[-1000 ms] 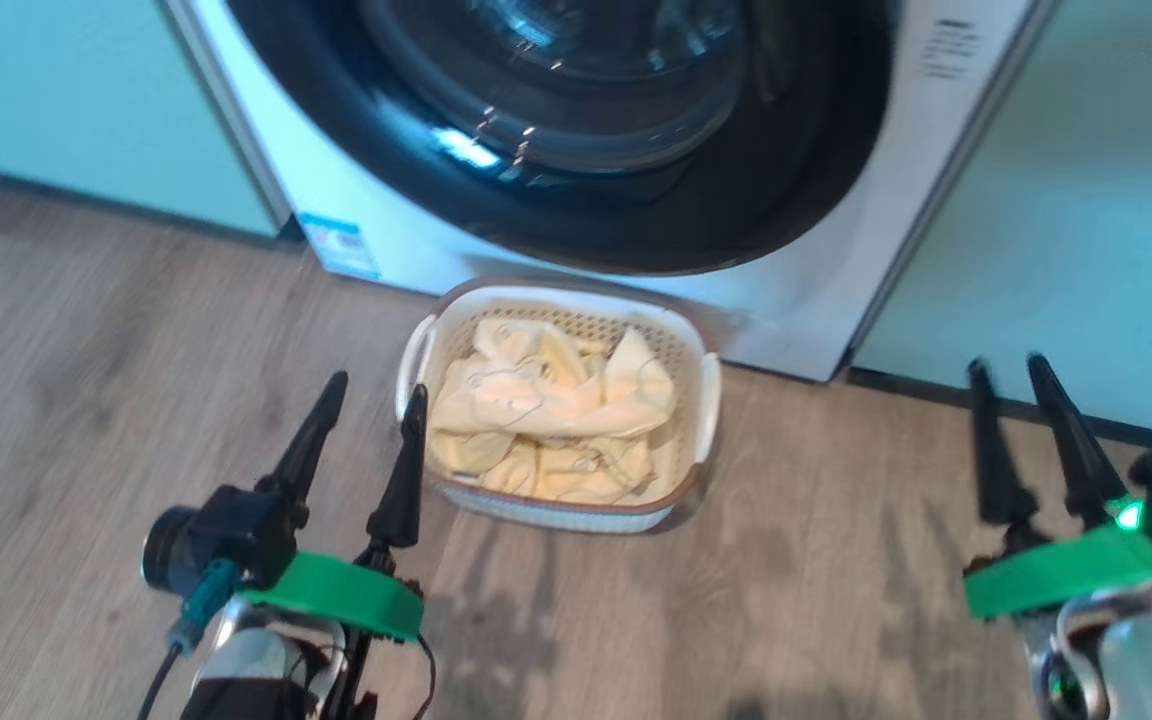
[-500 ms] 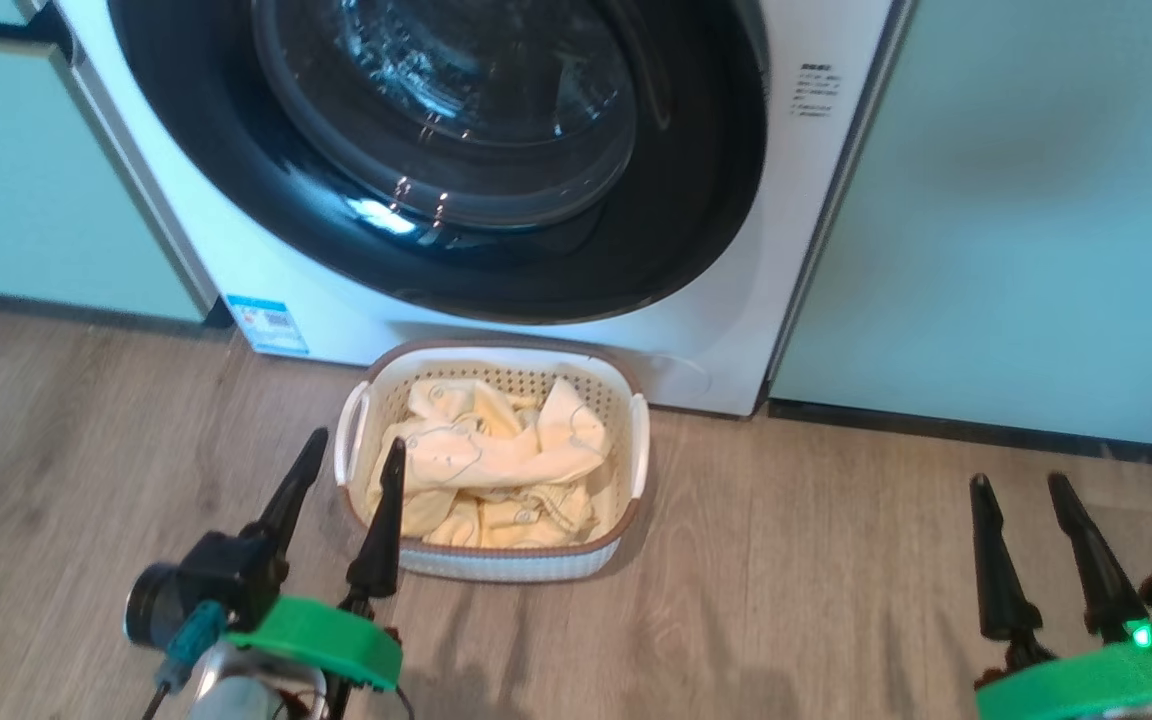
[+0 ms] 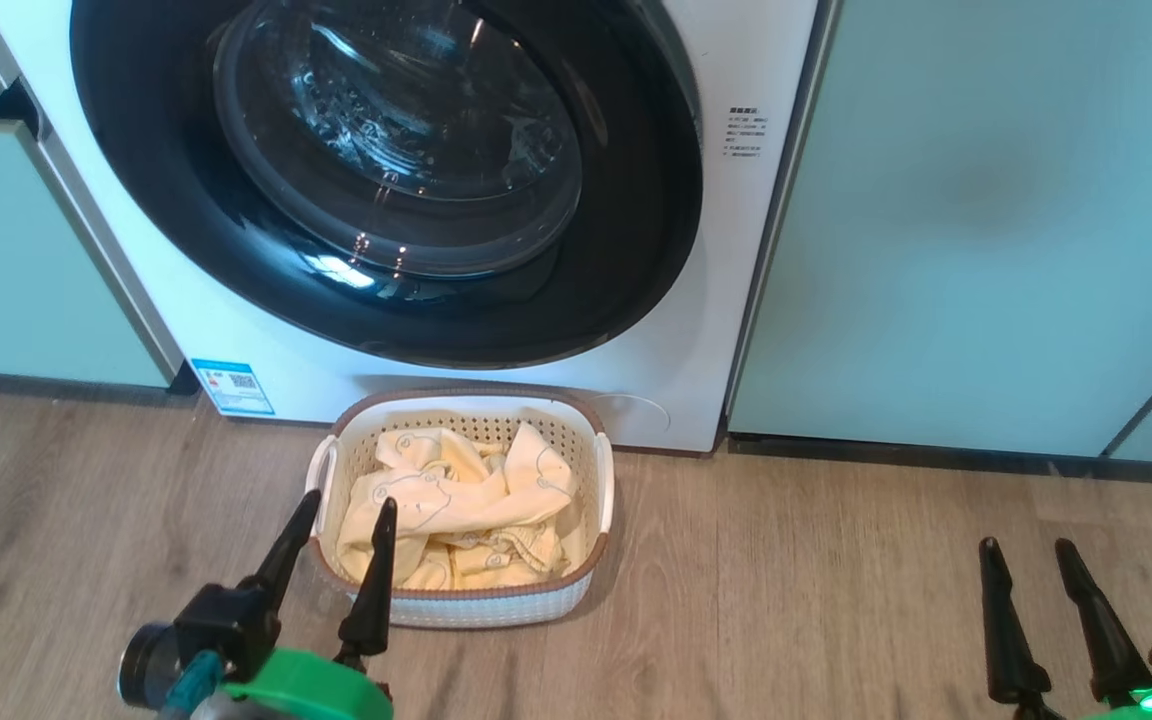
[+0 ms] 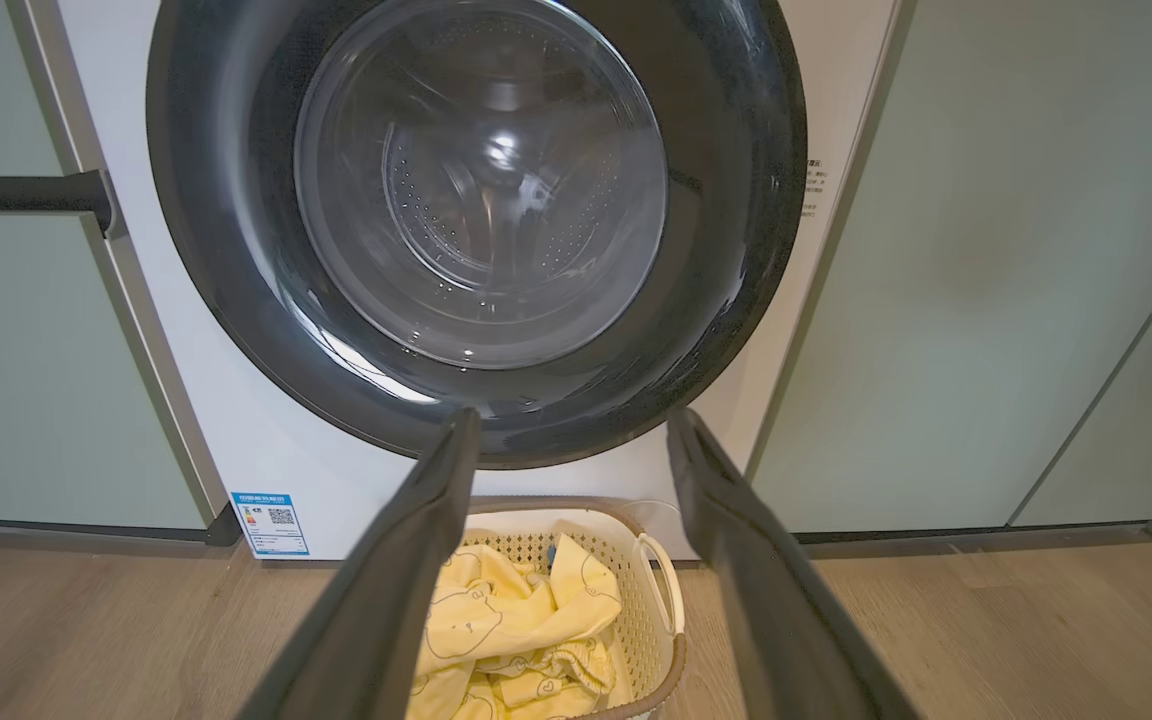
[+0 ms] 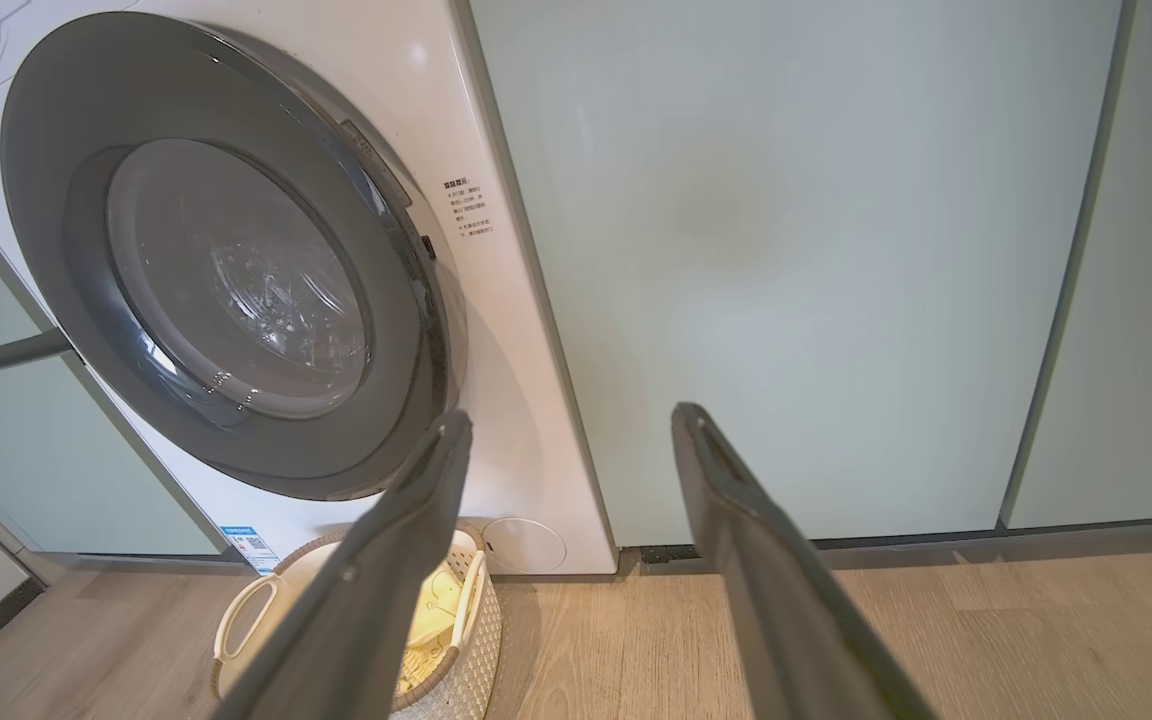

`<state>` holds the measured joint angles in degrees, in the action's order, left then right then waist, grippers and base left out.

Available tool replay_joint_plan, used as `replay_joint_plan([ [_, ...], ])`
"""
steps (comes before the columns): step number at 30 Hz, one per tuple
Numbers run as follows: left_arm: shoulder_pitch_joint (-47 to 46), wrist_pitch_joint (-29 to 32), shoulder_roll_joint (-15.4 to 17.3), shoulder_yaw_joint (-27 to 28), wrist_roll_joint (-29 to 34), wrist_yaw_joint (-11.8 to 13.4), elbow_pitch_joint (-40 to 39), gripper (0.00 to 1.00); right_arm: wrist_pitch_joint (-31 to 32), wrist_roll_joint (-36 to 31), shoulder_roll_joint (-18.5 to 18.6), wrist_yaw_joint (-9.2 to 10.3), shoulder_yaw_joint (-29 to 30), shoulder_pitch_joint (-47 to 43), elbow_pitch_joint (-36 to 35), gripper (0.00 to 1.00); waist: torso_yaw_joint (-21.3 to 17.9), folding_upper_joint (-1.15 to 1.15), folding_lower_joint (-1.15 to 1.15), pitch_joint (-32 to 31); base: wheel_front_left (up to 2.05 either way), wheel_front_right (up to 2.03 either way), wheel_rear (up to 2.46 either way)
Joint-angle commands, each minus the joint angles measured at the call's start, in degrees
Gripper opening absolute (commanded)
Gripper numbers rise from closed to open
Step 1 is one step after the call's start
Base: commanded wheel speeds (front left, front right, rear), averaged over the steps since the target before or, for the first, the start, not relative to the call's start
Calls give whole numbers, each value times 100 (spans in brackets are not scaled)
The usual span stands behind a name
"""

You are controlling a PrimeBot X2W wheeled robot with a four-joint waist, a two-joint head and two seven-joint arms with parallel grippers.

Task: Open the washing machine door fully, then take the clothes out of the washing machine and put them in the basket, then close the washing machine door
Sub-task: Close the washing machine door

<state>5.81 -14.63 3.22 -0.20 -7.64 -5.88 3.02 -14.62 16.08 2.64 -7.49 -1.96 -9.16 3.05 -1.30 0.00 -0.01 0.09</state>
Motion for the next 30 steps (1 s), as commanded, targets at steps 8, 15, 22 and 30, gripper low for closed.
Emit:
replay_joint_plan([
  [8,-136,43,132,158,-23,63,-221,100,-38,13,24,0,-186,172,-200,100,-21,0,1,-28,0,0,0],
  [15,-86,68,138,119,-42,106,-278,100,-38,42,24,0,-202,158,-192,100,-30,0,1,-32,0,0,0],
  [22,-78,76,155,89,-58,146,-305,100,-38,42,24,0,-228,182,-176,100,-64,0,1,-7,0,0,0],
  [30,-94,75,167,63,-67,213,-309,100,-38,47,24,0,-238,187,-180,100,-80,0,1,15,0,0,0],
])
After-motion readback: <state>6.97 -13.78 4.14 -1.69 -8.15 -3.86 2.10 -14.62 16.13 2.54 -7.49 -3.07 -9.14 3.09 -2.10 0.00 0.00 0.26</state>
